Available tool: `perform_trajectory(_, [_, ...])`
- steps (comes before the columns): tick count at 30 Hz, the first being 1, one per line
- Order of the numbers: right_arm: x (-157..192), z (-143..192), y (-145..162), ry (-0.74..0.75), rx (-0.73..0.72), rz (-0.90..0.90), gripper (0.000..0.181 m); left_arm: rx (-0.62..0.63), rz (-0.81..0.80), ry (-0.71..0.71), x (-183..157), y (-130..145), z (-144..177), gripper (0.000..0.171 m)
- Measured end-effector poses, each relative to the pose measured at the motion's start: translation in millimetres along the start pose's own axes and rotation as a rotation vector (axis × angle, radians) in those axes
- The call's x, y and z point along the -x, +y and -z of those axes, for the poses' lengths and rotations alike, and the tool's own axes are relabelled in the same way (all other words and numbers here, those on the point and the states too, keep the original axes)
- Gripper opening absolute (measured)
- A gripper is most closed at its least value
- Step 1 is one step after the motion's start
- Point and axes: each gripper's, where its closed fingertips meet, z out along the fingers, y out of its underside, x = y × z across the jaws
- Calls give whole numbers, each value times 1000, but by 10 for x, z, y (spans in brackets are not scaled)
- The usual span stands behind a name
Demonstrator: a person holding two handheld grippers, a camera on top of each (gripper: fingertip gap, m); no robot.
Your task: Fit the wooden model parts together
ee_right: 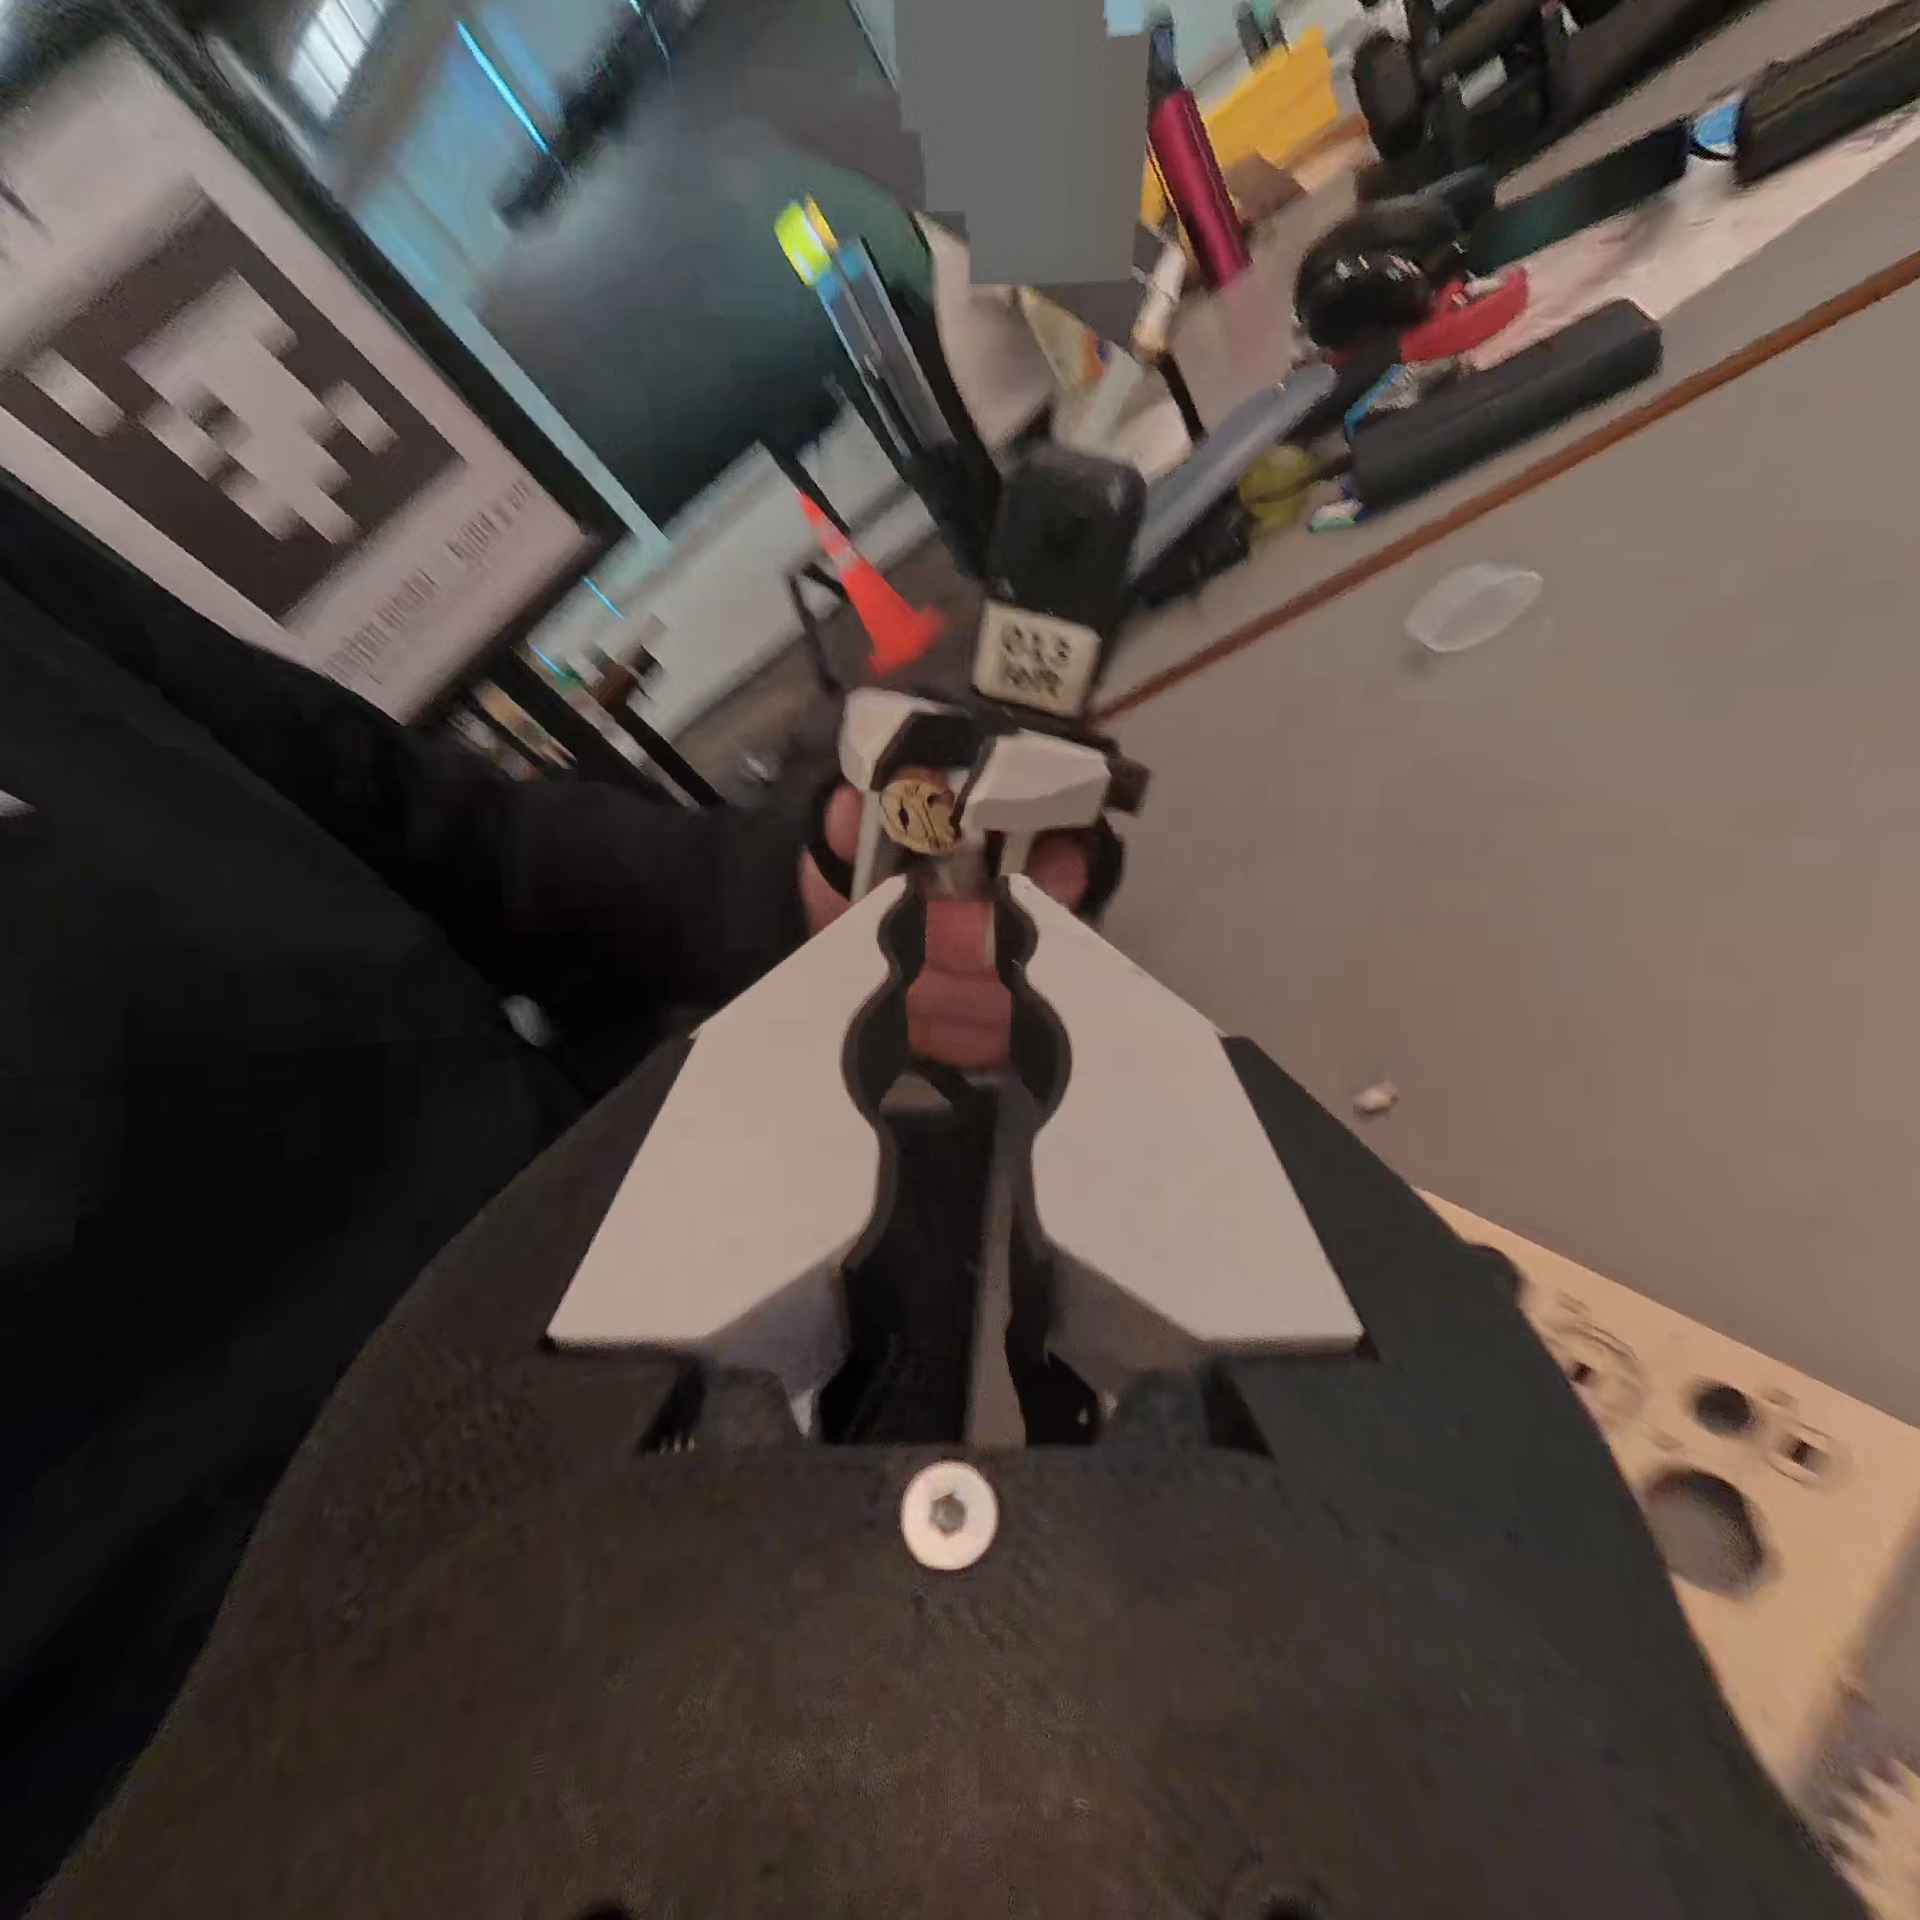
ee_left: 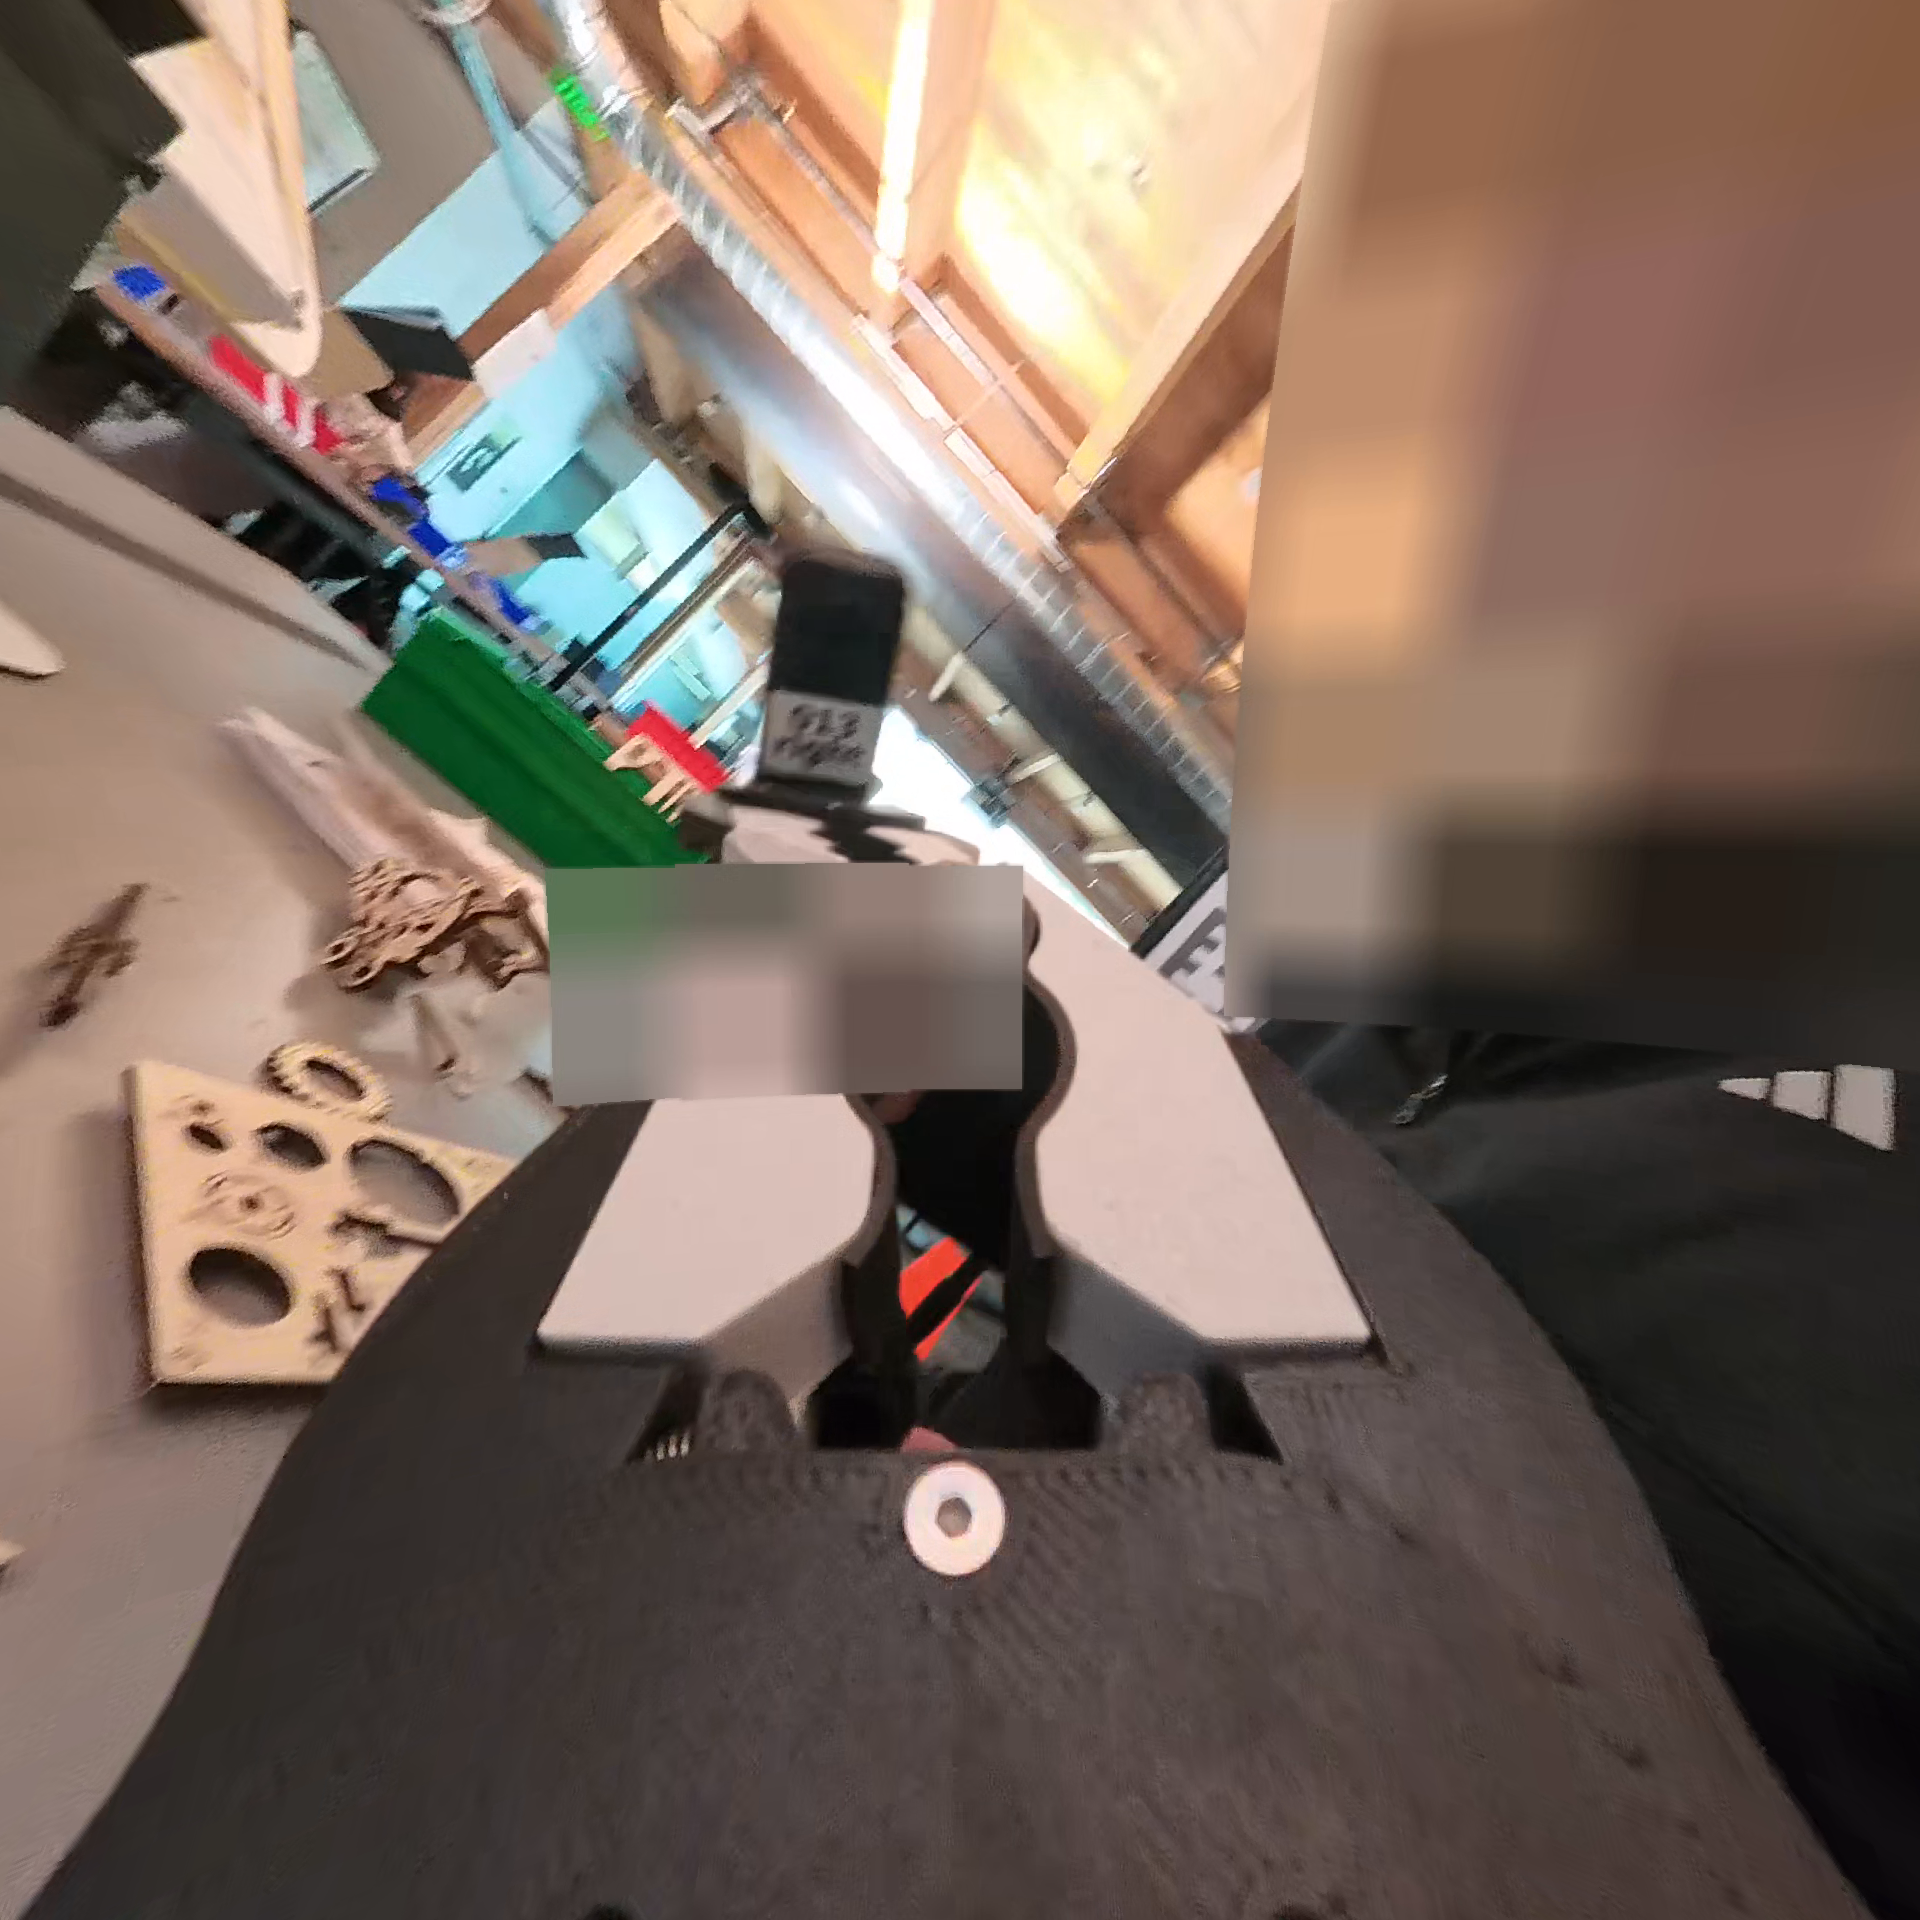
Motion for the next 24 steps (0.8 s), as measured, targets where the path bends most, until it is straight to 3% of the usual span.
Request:
perform_trajectory(6, [226, -82, -144, -243, -165, -204, 11, -102, 36, 123, -167, -97, -48, 12])
perform_trajectory(13, [317, -143, -237, -320, -241, -241, 8, -143, 54, 176, -242, -132, -75, 11])
perform_trajectory(16, [289, -115, -246, -292, -261, -218, 1, -154, 43, 137, -192, -175, -50, 12])
perform_trajectory(20, [179, -78, -234, -169, -227, -166, 0, -90, -86, -5, -104, -216, -10, 14])
perform_trajectory(24, [126, -38, -244, -86, -183, -111, 0, 90, -222, -144, -16, -70, -70, 14])
